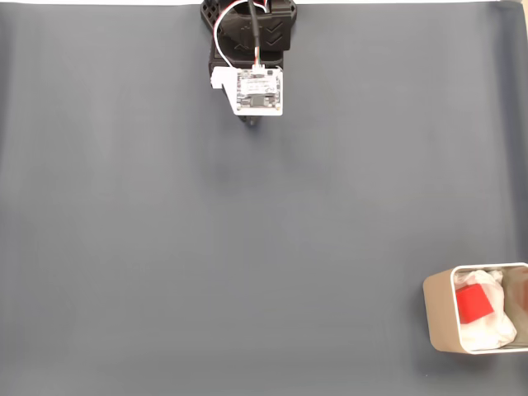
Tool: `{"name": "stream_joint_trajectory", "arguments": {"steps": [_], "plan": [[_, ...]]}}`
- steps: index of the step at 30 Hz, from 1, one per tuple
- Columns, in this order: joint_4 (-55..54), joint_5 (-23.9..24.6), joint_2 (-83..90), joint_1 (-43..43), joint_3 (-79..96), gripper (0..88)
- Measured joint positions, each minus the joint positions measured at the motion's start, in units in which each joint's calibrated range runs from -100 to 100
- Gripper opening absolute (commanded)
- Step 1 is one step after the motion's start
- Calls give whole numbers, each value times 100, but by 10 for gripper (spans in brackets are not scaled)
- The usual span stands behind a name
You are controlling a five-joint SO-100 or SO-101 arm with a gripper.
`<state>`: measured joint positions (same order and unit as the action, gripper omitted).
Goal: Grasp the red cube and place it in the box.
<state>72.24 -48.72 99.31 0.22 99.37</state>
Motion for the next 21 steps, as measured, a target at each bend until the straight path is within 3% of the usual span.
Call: {"name": "stream_joint_trajectory", "arguments": {"steps": [21], "plan": [[239,-10,69,0,0,1]]}}
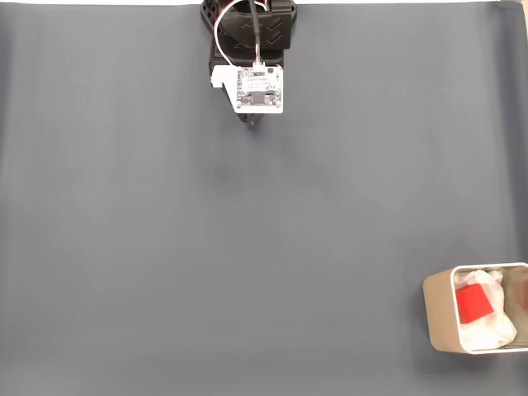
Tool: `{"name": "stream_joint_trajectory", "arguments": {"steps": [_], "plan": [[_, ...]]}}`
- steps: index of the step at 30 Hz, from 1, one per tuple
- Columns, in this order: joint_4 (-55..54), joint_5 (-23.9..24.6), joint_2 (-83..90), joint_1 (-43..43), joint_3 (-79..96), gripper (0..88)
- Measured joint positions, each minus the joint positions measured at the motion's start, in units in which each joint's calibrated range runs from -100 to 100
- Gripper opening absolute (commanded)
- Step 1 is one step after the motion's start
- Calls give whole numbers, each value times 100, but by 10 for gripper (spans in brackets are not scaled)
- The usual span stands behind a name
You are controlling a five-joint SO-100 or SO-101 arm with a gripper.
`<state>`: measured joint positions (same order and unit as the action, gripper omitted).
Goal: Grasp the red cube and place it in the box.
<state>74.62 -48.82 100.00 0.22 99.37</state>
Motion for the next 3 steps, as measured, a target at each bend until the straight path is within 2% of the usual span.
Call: {"name": "stream_joint_trajectory", "arguments": {"steps": [3], "plan": [[0,0,0,0,0,1]]}}
